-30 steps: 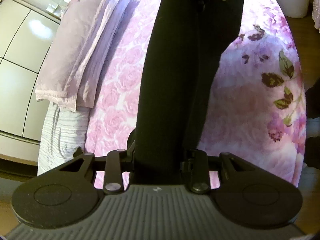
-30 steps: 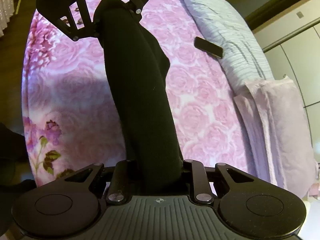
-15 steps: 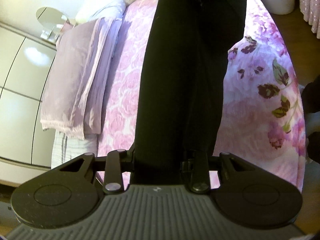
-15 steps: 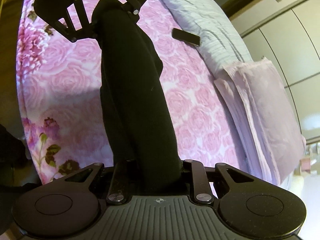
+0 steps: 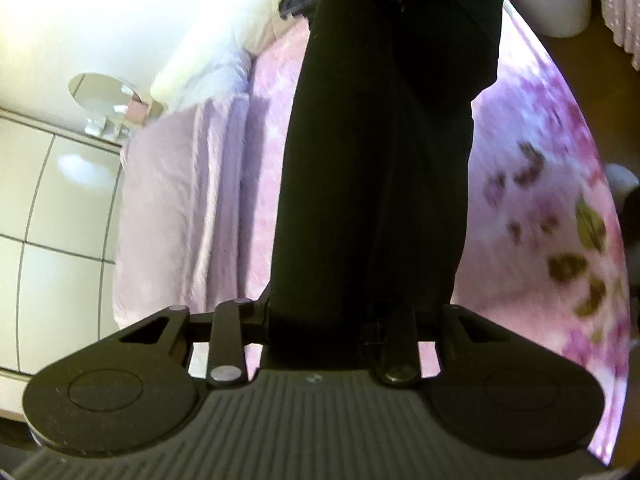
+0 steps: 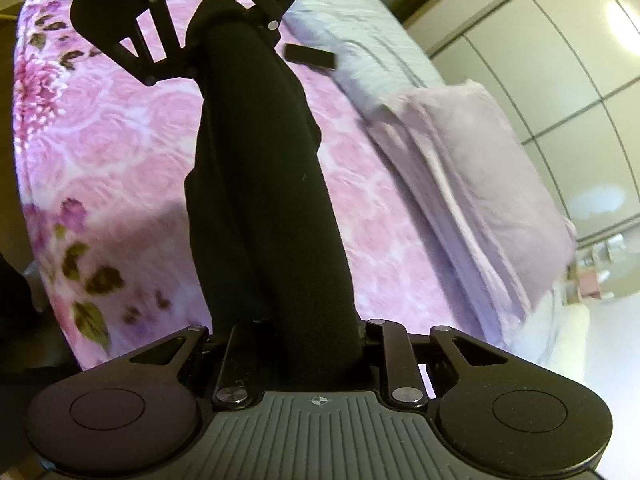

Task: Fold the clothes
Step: 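Carry the held black bundle with both grippers toward the clothes stack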

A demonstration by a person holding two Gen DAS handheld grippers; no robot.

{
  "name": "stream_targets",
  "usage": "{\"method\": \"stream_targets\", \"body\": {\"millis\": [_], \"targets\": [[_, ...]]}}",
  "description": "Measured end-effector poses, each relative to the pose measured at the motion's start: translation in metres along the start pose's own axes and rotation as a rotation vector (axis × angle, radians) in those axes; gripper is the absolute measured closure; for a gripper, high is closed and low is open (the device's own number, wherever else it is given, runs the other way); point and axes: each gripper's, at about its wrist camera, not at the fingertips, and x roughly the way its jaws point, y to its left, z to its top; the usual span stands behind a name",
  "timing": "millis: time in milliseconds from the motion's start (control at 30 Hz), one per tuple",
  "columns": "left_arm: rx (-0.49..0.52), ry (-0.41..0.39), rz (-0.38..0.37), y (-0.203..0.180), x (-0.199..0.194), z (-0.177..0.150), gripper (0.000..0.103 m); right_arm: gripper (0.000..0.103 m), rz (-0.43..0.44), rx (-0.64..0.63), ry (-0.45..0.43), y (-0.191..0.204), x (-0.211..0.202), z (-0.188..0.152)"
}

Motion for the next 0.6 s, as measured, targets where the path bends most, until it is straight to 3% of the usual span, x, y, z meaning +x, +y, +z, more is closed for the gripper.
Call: {"method": "stream_targets", "body": {"millis": [300,600], "targets": [[0.056,-0.147,0.094,0.062,0.018,0.125,0.072,0.082,-0.152,0.029,0.029,-0.105,-0.052,-0.086],[0.152,-0.367,0.226,0.155,0.042,0.235,0.072,0.082,-0.38,0.101,0.117,-0.214,-0.104,-0.141]]}}
